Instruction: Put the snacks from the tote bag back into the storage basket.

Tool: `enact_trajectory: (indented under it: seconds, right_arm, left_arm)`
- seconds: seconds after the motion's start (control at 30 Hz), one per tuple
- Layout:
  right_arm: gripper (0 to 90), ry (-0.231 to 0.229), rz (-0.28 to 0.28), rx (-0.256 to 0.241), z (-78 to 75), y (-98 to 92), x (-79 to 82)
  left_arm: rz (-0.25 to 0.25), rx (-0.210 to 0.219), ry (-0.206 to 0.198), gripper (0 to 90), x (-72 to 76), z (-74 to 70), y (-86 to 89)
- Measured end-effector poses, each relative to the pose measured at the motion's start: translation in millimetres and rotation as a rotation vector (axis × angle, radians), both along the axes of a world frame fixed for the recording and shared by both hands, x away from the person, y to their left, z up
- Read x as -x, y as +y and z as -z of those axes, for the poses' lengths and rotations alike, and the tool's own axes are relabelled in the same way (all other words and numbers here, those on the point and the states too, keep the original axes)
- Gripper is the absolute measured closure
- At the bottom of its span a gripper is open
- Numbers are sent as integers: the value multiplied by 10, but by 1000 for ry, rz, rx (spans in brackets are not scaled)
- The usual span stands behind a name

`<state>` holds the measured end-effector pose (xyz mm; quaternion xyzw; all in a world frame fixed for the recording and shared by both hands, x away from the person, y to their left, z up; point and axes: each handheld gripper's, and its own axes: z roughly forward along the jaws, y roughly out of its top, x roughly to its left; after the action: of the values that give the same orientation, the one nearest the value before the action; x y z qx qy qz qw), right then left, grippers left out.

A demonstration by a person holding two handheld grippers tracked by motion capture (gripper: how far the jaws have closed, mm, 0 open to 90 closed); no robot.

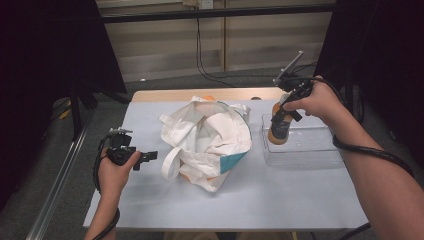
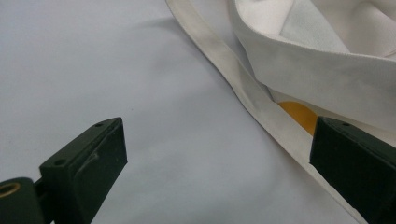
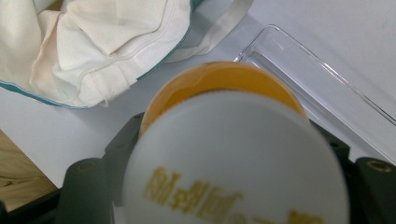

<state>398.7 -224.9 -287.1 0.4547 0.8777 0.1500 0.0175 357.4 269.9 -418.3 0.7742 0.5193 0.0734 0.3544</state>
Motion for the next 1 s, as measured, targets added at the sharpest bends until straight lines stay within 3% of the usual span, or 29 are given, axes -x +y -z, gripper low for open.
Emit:
enact_trajectory:
  seconds: [1.0]
  right_arm:
    - [297, 22, -3, 13, 199, -8, -24]
  left_arm:
    - [-13, 11, 2, 38, 0, 11, 6]
